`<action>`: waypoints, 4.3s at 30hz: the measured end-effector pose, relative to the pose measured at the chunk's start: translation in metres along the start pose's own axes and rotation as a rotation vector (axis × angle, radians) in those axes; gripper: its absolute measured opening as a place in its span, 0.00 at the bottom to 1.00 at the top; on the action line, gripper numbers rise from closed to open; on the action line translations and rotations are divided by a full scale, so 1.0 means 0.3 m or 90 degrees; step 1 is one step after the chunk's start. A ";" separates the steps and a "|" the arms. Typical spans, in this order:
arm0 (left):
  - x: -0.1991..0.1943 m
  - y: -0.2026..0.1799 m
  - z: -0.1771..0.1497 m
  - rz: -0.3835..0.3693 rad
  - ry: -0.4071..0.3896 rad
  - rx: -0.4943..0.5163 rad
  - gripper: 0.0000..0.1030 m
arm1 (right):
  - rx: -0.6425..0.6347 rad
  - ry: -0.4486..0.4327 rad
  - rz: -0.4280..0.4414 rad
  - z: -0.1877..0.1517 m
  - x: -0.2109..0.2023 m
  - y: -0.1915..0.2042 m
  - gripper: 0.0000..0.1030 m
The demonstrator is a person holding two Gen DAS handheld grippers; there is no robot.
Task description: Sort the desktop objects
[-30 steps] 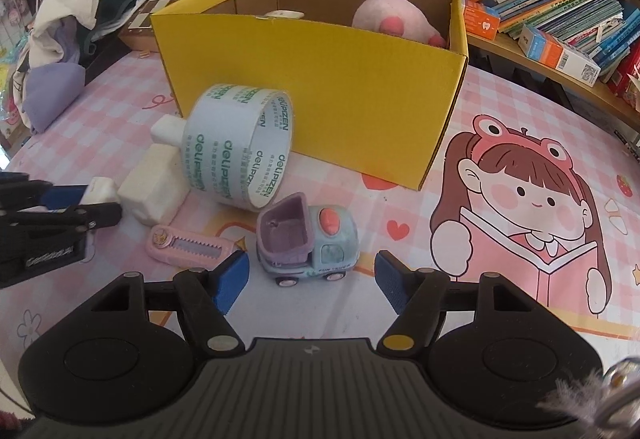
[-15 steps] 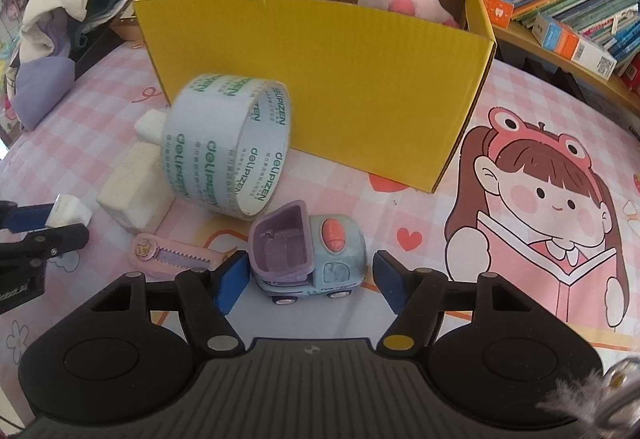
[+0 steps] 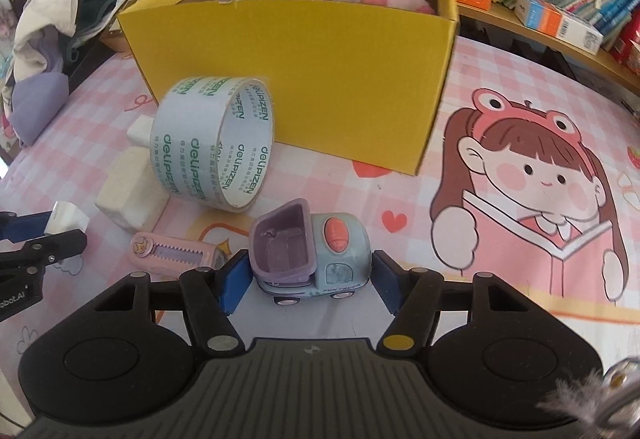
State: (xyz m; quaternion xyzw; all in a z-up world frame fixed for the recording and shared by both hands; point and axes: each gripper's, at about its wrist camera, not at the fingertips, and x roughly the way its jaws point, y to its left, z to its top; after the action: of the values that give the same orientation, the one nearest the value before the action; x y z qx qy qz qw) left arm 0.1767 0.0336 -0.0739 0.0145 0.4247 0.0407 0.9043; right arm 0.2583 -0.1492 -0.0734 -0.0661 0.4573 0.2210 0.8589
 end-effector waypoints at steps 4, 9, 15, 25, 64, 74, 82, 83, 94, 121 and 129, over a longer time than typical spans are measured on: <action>-0.005 -0.004 -0.002 -0.012 -0.004 0.008 0.27 | 0.006 -0.007 -0.002 -0.018 -0.036 0.008 0.60; -0.032 -0.002 0.000 -0.026 -0.021 0.021 0.27 | 0.004 -0.019 -0.011 -0.039 -0.082 0.029 0.60; -0.076 0.012 -0.003 -0.042 -0.045 0.034 0.27 | 0.009 -0.027 -0.023 -0.063 -0.126 0.057 0.61; -0.147 0.056 -0.009 -0.060 -0.087 0.040 0.27 | 0.016 -0.049 -0.040 -0.086 -0.199 0.109 0.60; -0.285 -0.016 0.158 -0.127 -0.178 0.098 0.27 | -0.051 -0.096 0.005 0.050 -0.379 0.107 0.61; -0.290 -0.048 0.325 -0.113 -0.234 0.111 0.27 | -0.116 -0.158 0.024 0.242 -0.423 0.048 0.61; -0.221 -0.058 0.474 -0.089 -0.250 0.114 0.27 | -0.195 -0.203 0.003 0.432 -0.407 0.023 0.61; -0.206 -0.060 0.492 -0.090 -0.246 0.113 0.27 | -0.203 -0.201 0.004 0.455 -0.396 0.019 0.61; -0.044 -0.091 0.610 -0.071 -0.196 0.111 0.27 | -0.217 -0.116 0.020 0.605 -0.184 -0.017 0.61; 0.236 -0.079 0.645 -0.070 -0.014 0.062 0.27 | -0.240 0.084 0.084 0.677 0.146 -0.019 0.61; 0.291 -0.073 0.635 -0.056 0.012 0.061 0.26 | -0.206 0.130 0.134 0.668 0.223 -0.062 0.61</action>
State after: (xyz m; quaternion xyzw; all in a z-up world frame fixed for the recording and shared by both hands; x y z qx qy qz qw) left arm 0.3802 0.0209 -0.0204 0.0388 0.4347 -0.0197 0.8995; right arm 0.4504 -0.0811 -0.0146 -0.1771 0.5049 0.3723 0.7584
